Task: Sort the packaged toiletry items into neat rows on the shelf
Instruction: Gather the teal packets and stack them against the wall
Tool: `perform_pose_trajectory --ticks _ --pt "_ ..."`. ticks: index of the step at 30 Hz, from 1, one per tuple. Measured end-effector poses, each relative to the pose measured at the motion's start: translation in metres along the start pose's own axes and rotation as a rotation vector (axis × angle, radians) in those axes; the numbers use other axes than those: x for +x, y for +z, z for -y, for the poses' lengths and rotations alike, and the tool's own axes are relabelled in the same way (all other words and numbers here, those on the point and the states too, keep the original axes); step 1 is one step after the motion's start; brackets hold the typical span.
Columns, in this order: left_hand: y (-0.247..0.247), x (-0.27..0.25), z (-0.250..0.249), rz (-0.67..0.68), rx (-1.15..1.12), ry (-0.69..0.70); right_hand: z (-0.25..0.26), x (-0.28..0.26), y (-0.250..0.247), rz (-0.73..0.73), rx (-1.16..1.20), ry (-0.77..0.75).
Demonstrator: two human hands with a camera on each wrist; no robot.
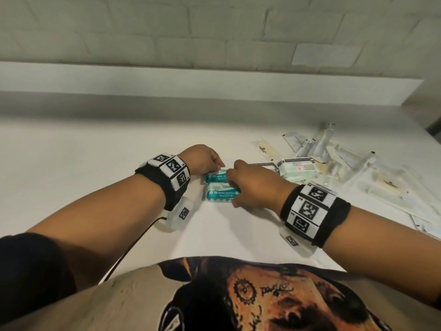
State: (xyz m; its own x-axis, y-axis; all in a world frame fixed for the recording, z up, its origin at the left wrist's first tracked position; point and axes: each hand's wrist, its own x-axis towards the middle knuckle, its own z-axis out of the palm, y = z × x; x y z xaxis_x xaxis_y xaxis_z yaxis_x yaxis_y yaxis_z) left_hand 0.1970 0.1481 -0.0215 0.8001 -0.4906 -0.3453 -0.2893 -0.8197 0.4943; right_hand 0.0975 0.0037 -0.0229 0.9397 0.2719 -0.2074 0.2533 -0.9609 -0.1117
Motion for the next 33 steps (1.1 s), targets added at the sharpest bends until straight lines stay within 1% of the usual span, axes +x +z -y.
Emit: perform_pose_trajectory --ticks 2,4,5,6,8,10,12,14,15,17,18,19,22,23,25,26,27,29,31,33 --pt "-0.002 -0.004 -0.001 0.009 0.041 0.02 -0.002 0.003 -0.007 -0.041 0.073 0.026" --pt "-0.006 -0.01 -0.004 0.042 0.081 0.047 -0.015 0.004 -0.023 -0.094 0.113 0.107" --pt "-0.007 -0.013 -0.005 0.08 0.115 0.068 -0.024 0.003 -0.032 -0.104 0.089 0.15" --pt "-0.007 -0.015 -0.007 0.132 0.164 0.08 -0.034 0.002 -0.039 -0.084 0.029 0.185" --pt "-0.002 -0.018 -0.01 0.212 0.314 0.085 -0.048 0.002 -0.043 0.035 -0.148 0.204" --pt "0.005 -0.016 -0.011 0.198 0.454 0.092 -0.051 0.005 -0.033 0.128 -0.284 0.162" --pt "0.008 -0.014 -0.011 0.166 0.492 0.089 -0.05 0.008 -0.025 0.131 -0.323 0.11" --pt "0.005 -0.014 -0.01 0.163 0.49 0.079 -0.049 0.011 -0.029 0.127 -0.27 0.106" --pt "0.002 -0.015 -0.009 0.172 0.489 0.076 -0.049 0.012 -0.033 0.175 -0.182 0.141" --pt "-0.003 -0.017 -0.005 0.185 0.441 0.062 -0.049 0.013 -0.044 0.316 0.053 0.212" --pt "-0.005 -0.018 -0.004 0.174 0.406 0.055 -0.05 0.015 -0.047 0.355 0.117 0.231" --pt "-0.007 -0.017 -0.001 0.146 0.382 0.048 -0.051 0.017 -0.051 0.357 0.114 0.239" --pt "-0.01 -0.015 0.004 0.009 0.384 0.004 -0.06 0.029 -0.055 0.273 -0.06 0.261" --pt "-0.009 -0.014 0.005 -0.015 0.376 -0.022 -0.063 0.033 -0.055 0.238 -0.085 0.278" --pt "-0.007 -0.013 0.006 -0.02 0.327 -0.057 -0.067 0.039 -0.053 0.169 -0.072 0.303" --pt "-0.006 -0.013 0.006 -0.015 0.301 -0.064 -0.067 0.039 -0.053 0.159 -0.052 0.309" --pt "-0.005 -0.012 0.006 -0.013 0.281 -0.068 -0.067 0.039 -0.052 0.168 -0.025 0.313" --pt "-0.005 -0.012 0.005 -0.015 0.258 -0.065 -0.063 0.036 -0.049 0.231 -0.006 0.321" --pt "-0.005 -0.012 0.004 -0.018 0.218 -0.067 -0.06 0.035 -0.044 0.276 -0.082 0.309" --pt "-0.003 -0.011 0.004 -0.028 0.181 -0.076 -0.057 0.043 -0.042 0.219 -0.073 0.294"
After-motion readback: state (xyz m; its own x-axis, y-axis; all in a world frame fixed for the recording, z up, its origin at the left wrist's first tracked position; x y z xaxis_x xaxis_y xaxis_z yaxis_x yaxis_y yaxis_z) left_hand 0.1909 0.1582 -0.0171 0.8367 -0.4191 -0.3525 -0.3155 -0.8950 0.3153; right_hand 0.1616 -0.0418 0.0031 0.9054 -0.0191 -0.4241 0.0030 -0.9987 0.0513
